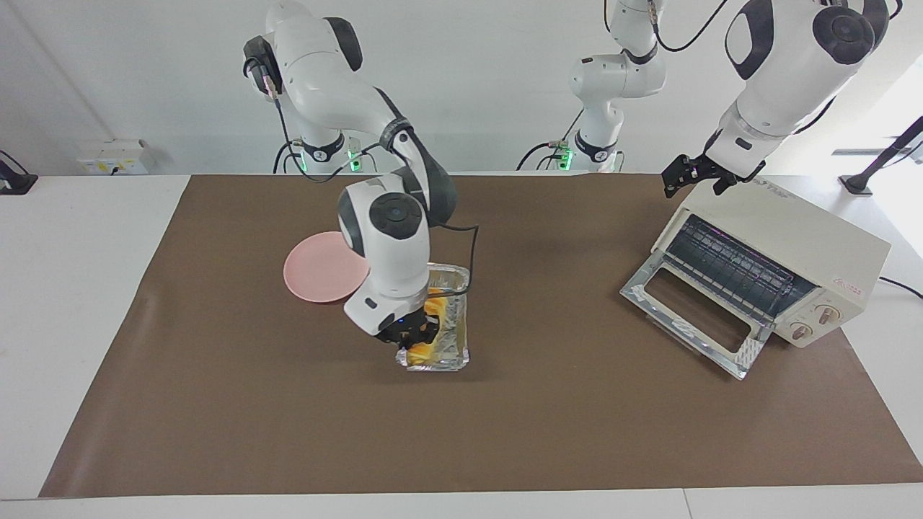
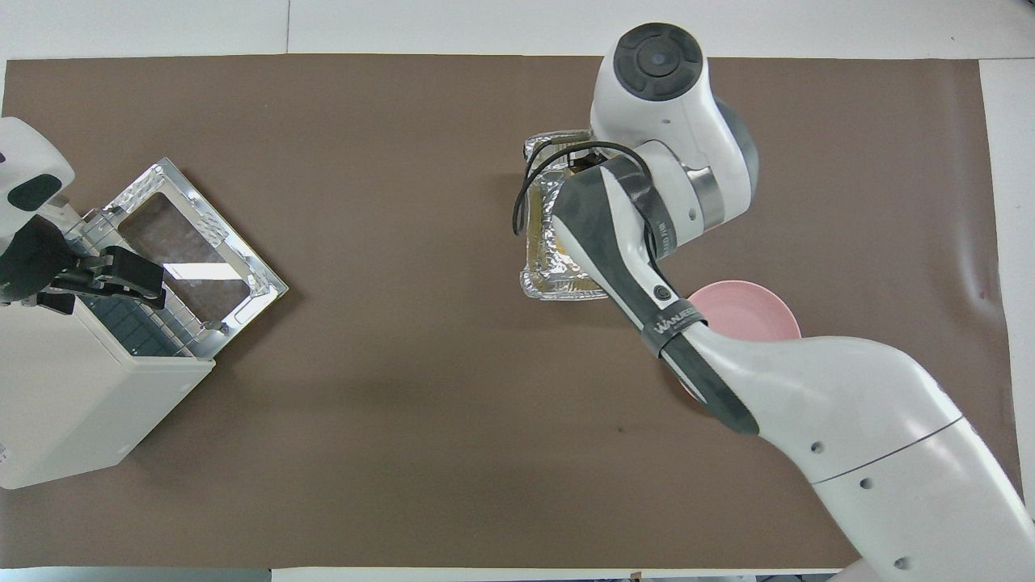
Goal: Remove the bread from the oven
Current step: 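Grasp the foil tray edge with the right gripper, then drag the foil tray farther from the robot beyond the pink plate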
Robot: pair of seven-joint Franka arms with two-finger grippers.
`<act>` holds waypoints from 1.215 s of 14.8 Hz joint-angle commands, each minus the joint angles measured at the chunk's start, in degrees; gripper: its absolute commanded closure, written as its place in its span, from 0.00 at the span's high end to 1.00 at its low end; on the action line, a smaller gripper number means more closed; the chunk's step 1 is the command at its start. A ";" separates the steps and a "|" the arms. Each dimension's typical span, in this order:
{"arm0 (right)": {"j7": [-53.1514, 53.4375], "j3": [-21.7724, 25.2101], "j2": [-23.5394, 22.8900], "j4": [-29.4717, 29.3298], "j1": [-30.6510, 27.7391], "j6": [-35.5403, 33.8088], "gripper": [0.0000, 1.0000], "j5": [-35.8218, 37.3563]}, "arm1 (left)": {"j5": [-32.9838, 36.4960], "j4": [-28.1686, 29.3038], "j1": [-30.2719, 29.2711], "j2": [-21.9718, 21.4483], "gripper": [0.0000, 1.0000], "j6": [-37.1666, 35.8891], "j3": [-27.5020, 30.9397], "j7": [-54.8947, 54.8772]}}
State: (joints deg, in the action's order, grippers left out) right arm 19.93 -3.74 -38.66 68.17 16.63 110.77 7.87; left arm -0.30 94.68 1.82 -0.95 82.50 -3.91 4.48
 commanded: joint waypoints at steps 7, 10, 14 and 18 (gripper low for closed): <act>-23.08 -1.19 -5.63 -2.08 -17.15 5.57 0.00 -7.16 | 0.83 1.12 -0.59 -1.24 1.00 0.82 -0.39 -0.09; -26.34 -1.19 -7.83 -1.19 -19.36 10.07 0.00 -7.51 | 0.91 1.12 -0.59 -1.24 1.00 0.82 -0.39 -0.09; -26.26 -1.10 -6.52 -1.11 -18.66 8.67 0.50 -7.43 | 0.91 1.03 -0.59 -1.24 1.00 0.82 -0.39 -0.09; -26.96 -0.84 -2.39 0.74 -17.78 2.37 1.00 -5.94 | 0.91 1.12 -0.68 -1.24 1.00 0.82 -0.39 -0.09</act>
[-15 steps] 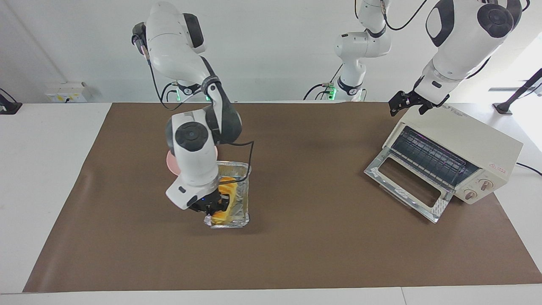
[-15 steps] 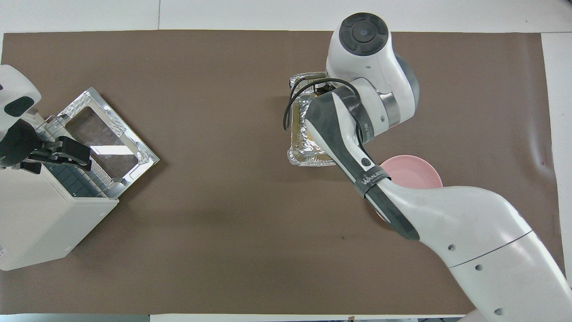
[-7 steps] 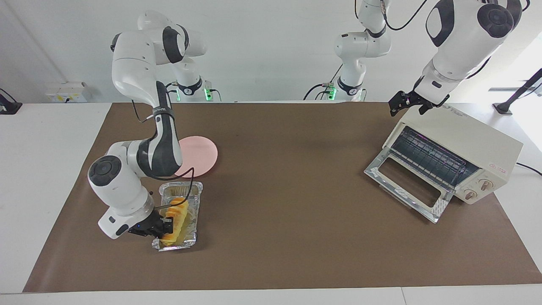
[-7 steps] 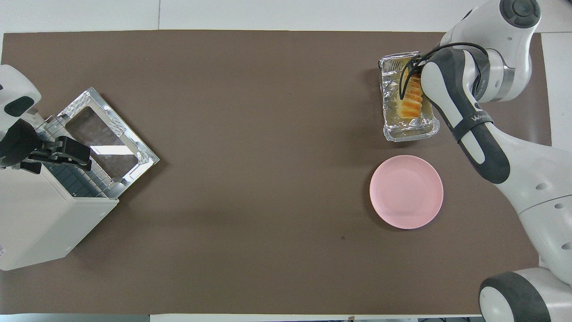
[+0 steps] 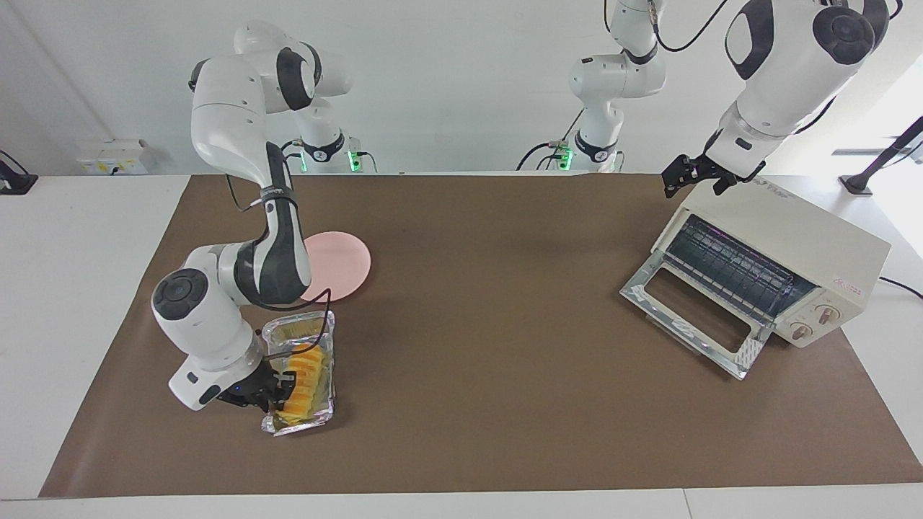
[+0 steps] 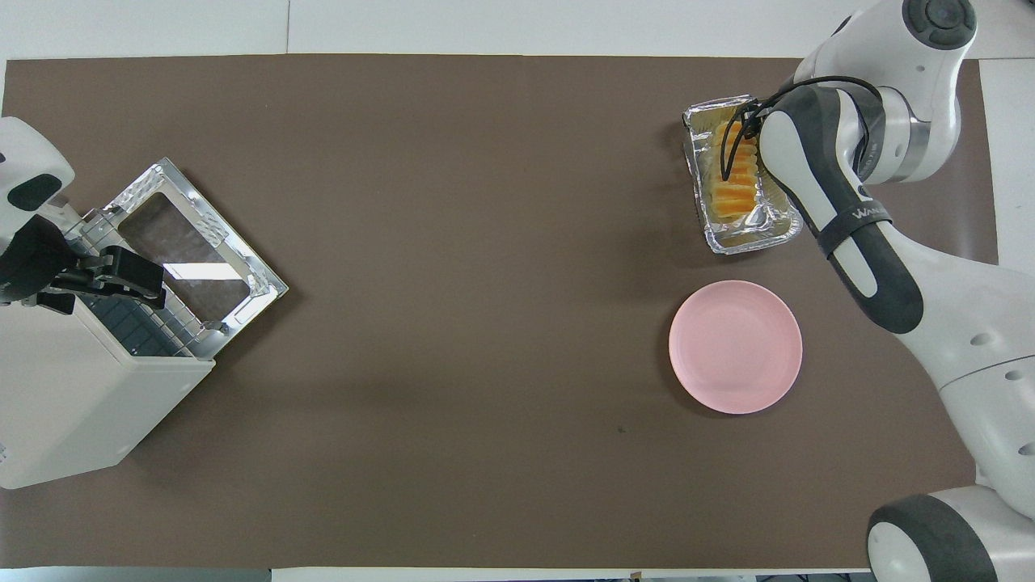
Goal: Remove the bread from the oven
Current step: 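Lower the right gripper into the tray and grasp the bread slices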
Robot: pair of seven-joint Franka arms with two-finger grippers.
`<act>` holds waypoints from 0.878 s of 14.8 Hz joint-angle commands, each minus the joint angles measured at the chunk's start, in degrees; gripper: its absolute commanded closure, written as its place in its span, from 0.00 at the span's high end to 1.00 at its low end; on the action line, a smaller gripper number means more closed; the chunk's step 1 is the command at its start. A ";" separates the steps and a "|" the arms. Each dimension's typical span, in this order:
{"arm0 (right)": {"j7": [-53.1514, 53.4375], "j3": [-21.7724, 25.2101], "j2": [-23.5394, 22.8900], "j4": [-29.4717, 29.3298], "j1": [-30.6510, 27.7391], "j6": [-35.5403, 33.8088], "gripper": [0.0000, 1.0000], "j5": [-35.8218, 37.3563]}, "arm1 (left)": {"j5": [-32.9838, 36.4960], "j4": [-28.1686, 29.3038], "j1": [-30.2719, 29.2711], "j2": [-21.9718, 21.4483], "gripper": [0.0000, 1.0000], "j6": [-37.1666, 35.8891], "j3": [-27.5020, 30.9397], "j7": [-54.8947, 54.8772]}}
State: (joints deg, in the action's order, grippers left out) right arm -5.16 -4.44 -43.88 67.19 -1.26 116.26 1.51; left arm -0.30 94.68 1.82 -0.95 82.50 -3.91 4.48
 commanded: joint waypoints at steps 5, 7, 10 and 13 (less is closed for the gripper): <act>-0.64 -0.22 4.50 4.16 2.84 -2.46 1.00 2.62 | 0.91 1.03 -0.59 -1.24 1.00 0.82 -0.39 -0.09; -0.29 -0.22 6.08 8.81 2.93 1.83 1.00 2.71 | 0.91 1.03 -0.59 -1.24 1.00 0.82 -0.39 -0.09; -0.20 -0.13 8.28 16.29 3.02 9.40 1.00 2.89 | 0.91 1.03 -0.59 -1.24 1.00 0.82 -0.39 -0.09; 0.32 -0.13 8.02 16.92 3.46 10.64 0.90 3.42 | 0.91 1.12 -0.59 -1.24 1.00 0.82 -0.39 -0.09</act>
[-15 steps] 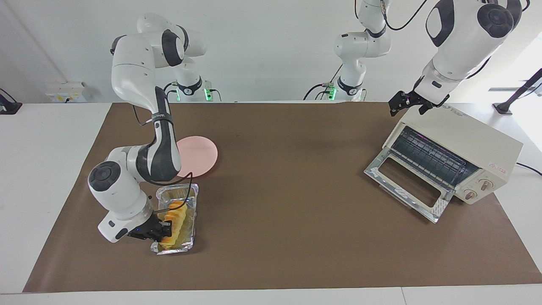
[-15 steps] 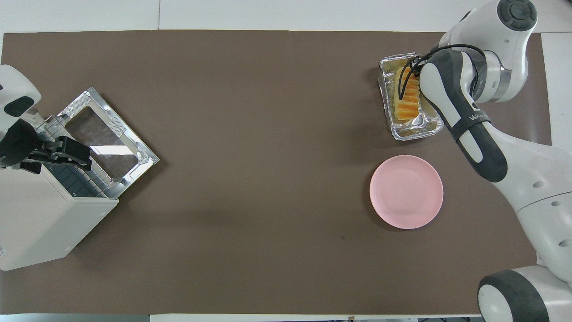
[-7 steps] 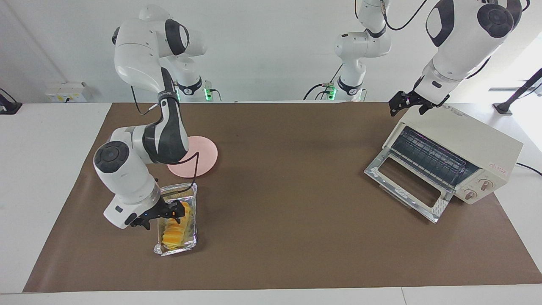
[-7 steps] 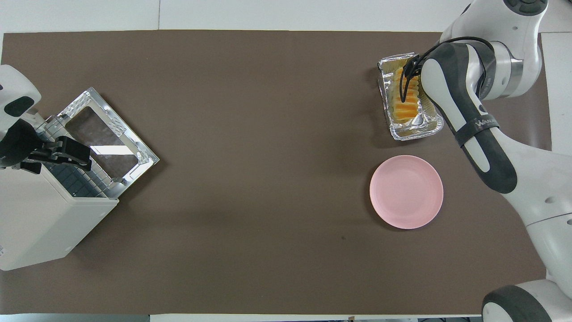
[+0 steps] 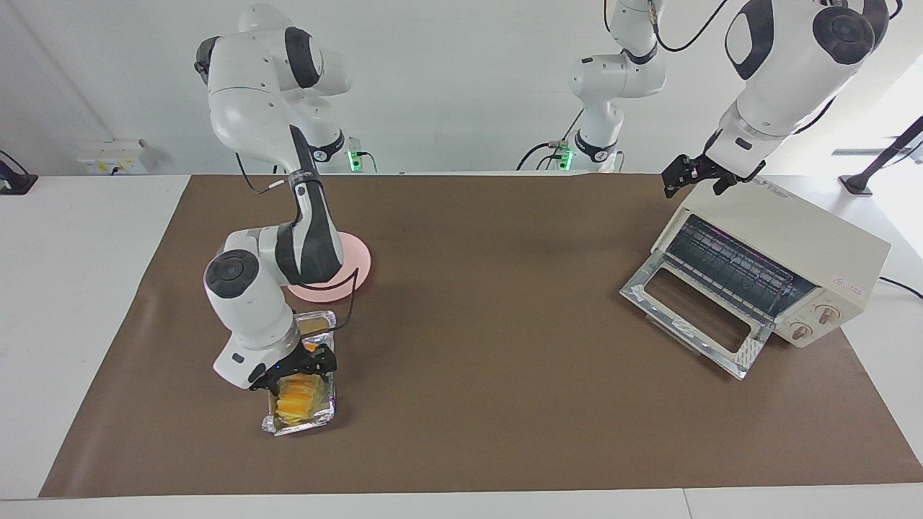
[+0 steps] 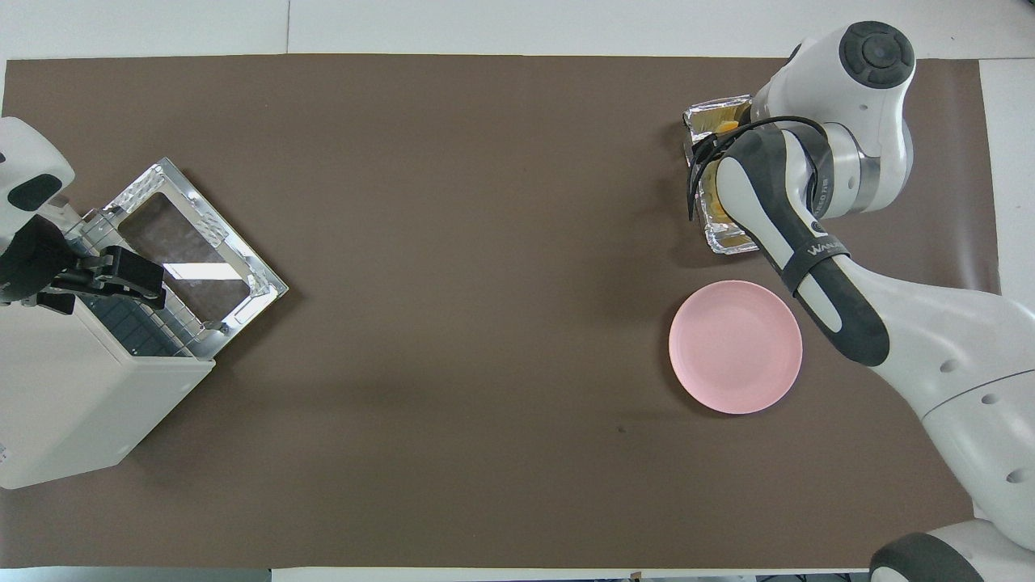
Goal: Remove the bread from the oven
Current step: 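Lower the right gripper into the tray and grasp the bread slices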
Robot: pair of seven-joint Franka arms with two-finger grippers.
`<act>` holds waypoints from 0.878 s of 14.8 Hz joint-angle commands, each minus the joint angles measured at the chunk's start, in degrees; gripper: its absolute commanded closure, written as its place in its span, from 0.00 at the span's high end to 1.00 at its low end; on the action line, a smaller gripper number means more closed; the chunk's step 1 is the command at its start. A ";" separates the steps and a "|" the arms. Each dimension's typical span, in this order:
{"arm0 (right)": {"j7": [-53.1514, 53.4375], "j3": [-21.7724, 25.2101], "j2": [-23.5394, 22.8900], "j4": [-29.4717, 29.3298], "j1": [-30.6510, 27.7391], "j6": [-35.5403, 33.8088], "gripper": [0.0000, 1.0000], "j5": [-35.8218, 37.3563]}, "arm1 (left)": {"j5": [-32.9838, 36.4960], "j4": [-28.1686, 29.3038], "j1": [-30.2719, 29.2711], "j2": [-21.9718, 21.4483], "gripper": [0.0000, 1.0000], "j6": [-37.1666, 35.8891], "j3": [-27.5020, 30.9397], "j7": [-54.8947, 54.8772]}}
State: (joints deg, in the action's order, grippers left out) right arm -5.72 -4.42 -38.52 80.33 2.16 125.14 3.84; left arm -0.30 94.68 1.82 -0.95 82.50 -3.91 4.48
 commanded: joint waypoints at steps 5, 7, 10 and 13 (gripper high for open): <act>1.77 -0.33 3.10 6.06 -0.05 4.32 0.04 1.08 | 0.91 1.03 -0.59 -1.24 1.00 0.82 -0.39 -0.09; 1.59 -0.33 3.19 6.77 -0.14 5.64 0.00 0.99 | 0.91 1.12 -0.59 -1.24 1.00 0.82 -0.39 -0.09; 1.15 -0.33 3.28 5.81 -0.31 4.07 0.00 1.08 | 0.91 1.03 -0.59 -1.24 1.00 0.82 -0.39 -0.09; 1.15 -0.33 4.76 2.12 -0.40 -4.26 0.00 1.08 | 0.91 1.12 -0.59 -1.24 1.00 0.82 -0.39 -0.09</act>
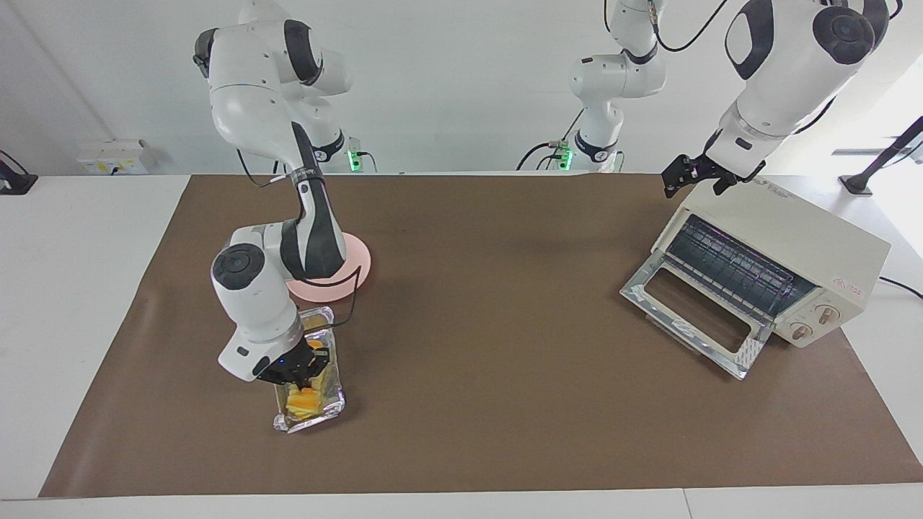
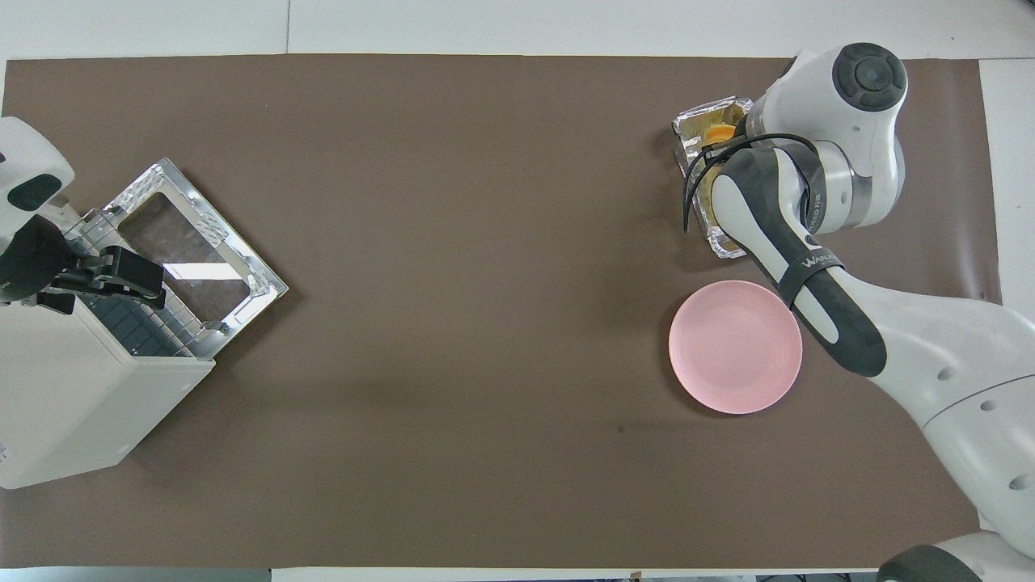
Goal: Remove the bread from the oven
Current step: 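Lower the right gripper into the tray and grasp the bread slices, then carry the bread slices onto the pink plate with the right gripper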
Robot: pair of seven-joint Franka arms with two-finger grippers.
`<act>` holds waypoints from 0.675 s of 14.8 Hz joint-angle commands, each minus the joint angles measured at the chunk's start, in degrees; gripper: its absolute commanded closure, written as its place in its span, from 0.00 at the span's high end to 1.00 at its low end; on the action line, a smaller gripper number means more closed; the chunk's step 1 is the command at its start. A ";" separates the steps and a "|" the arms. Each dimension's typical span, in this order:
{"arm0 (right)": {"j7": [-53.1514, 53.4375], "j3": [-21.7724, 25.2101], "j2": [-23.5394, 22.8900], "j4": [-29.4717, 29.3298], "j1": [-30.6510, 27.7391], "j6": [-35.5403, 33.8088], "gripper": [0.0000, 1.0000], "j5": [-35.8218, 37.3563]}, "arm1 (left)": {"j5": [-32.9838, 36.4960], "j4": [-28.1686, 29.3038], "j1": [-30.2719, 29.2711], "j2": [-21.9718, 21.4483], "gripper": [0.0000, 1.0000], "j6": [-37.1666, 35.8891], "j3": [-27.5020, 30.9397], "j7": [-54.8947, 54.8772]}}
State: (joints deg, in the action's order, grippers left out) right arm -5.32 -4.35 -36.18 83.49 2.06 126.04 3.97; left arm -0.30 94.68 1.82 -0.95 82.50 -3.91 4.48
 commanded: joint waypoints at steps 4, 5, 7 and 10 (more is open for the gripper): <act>0.92 -0.48 9.97 0.00 -0.04 -15.09 0.00 0.69 | 0.82 1.03 -0.59 -1.24 1.00 0.82 -0.39 -0.09; 1.01 -0.48 12.25 1.49 -0.21 -17.03 0.00 0.34 | 0.91 1.12 -0.59 -1.24 1.00 0.82 -0.39 -0.09; 1.28 -0.57 19.27 9.10 -0.82 -18.11 0.00 -0.36 | 0.91 1.03 -0.68 -1.24 1.00 0.82 -0.39 -0.09; 1.36 -0.48 30.61 23.86 -1.00 -13.91 0.00 -4.14 | 0.91 1.03 -0.59 -1.24 1.00 0.82 -0.39 -0.09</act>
State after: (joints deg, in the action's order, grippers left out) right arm -5.02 -4.39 -15.03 93.91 1.83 107.37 1.75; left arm -0.29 94.68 1.82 -0.95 82.50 -3.91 4.48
